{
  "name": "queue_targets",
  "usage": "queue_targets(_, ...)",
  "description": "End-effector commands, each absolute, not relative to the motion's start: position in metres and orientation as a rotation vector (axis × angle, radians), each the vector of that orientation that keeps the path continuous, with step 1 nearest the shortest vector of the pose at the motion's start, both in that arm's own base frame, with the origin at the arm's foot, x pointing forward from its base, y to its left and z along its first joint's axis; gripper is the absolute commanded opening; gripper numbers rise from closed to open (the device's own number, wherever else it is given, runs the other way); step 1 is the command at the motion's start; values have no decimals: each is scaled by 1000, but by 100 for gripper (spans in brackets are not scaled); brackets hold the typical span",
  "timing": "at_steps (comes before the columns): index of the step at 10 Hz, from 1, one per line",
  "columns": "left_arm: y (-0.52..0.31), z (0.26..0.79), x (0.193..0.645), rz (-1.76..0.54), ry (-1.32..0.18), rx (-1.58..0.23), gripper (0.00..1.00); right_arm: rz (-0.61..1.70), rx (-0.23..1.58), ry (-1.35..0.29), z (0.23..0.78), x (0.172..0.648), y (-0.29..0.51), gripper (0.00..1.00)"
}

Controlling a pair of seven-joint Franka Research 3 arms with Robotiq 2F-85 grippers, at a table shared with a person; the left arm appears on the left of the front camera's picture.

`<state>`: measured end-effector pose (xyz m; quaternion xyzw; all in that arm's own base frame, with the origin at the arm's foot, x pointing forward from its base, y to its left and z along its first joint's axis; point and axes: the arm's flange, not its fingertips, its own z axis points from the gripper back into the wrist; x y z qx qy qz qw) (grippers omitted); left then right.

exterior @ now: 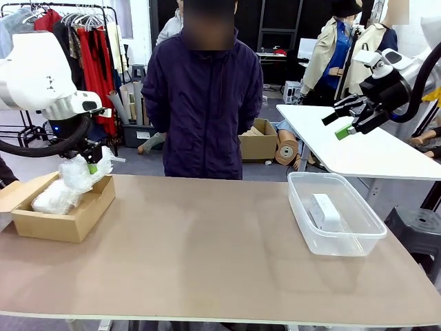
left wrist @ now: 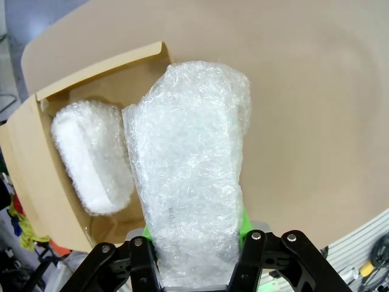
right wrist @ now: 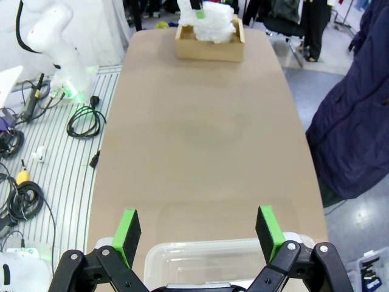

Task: Separate and place wrapped and unwrapped clocks.
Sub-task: If the picked Digital clock is wrapped, place it in the Package Box ; if not, place it in the Organizing box.

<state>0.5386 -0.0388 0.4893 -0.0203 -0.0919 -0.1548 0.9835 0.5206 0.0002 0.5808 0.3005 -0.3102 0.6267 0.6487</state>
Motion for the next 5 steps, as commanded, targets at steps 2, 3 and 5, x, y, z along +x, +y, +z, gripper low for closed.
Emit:
queue_targets(2,-39,489,539,-311,-185,-41,0,1437,676,-706,579,516,1,100)
queue_targets(3,-38,480,546,-378,-270,6,0,1437,676,-706,579,516,1,100)
queue_targets(5,-31,471,555,-325,-319,-24,0,1437,676,-706,579,516,1,100)
